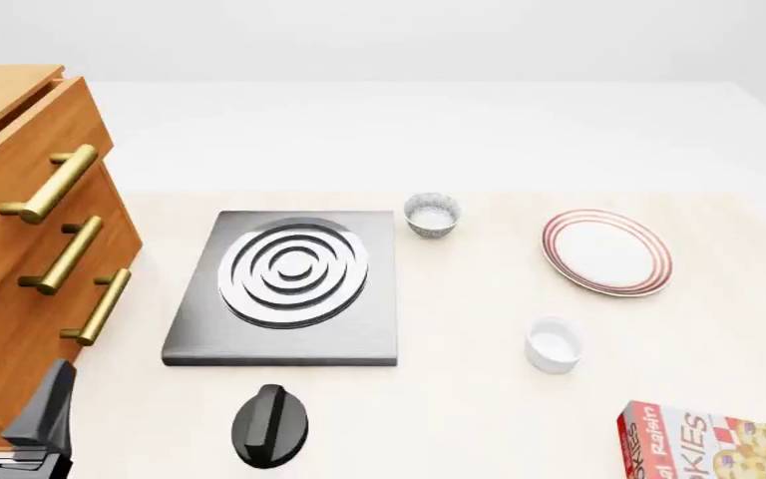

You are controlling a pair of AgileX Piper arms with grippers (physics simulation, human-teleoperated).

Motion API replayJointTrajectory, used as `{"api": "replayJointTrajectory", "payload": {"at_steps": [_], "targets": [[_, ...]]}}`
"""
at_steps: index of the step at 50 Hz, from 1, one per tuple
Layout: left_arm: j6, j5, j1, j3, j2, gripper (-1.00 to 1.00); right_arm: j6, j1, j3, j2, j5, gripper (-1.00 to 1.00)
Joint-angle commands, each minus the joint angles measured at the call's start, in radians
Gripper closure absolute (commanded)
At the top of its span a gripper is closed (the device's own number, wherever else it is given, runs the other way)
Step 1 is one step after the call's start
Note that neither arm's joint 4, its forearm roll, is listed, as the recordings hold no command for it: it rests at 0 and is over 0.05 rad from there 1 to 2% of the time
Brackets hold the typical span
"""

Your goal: Pick the akita bowl next to the cookies box and place it on the plate.

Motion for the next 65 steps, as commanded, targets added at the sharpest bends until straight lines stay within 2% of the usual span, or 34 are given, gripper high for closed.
{"api": "replayJointTrajectory", "payload": {"at_steps": [1,9,10,13,38,65], "targets": [[0.000,0.000,0.000,0.000,0.000,-1.00,0.010,-0.014,-0.030,0.062,-0.015,-1.00],[0.000,0.000,0.000,0.000,0.000,-1.00,-0.011,-0.038,-0.088,0.143,-0.019,-1.00],[0.000,0.000,0.000,0.000,0.000,-1.00,-0.036,-0.072,-0.156,0.258,-0.044,-1.00],[0.000,0.000,0.000,0.000,0.000,-1.00,-0.034,-0.075,-0.173,0.271,-0.039,-1.00],[0.000,0.000,0.000,0.000,0.000,-1.00,-0.060,-0.096,-0.234,0.354,-0.034,-1.00],[0.000,0.000,0.000,0.000,0.000,-1.00,-0.099,-0.114,-0.228,0.471,-0.100,-1.00]]}}
